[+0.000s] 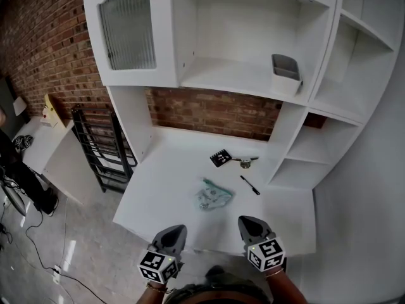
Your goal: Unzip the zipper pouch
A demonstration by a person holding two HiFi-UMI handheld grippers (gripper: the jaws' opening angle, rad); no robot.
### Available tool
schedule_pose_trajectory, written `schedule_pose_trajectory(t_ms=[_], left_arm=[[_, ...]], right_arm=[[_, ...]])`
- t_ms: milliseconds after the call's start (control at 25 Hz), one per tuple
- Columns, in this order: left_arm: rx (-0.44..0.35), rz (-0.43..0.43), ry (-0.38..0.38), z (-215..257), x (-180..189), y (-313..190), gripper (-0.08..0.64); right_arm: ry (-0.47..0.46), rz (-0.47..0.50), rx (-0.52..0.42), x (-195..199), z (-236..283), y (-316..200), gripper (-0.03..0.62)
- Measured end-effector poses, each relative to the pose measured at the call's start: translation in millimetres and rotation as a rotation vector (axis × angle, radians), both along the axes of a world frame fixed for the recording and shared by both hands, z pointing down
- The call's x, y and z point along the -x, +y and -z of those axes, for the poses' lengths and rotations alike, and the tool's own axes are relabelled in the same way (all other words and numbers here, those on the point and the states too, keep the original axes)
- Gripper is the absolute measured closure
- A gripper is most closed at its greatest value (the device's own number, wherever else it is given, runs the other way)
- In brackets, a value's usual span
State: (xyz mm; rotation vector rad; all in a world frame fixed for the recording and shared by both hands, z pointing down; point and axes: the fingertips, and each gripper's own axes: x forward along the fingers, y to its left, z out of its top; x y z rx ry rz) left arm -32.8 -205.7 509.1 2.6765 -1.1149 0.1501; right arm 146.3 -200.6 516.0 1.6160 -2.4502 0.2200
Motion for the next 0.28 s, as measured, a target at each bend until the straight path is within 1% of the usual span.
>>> schedule_pose_trajectory(t_ms=[160,280], left_arm=[[0.01,-0.016,-0.024,-4.5,-4.9,4.9,0.557],[0.021,-0.022,-0.021,-6.7,-6.5,8.4,0.557]], right_arm=[[0.017,0.009,0.003,-0.2,-3.4,2.7,0.591],[0.024,0.014,0.006,0.1,-4.7,5.6,0.591]])
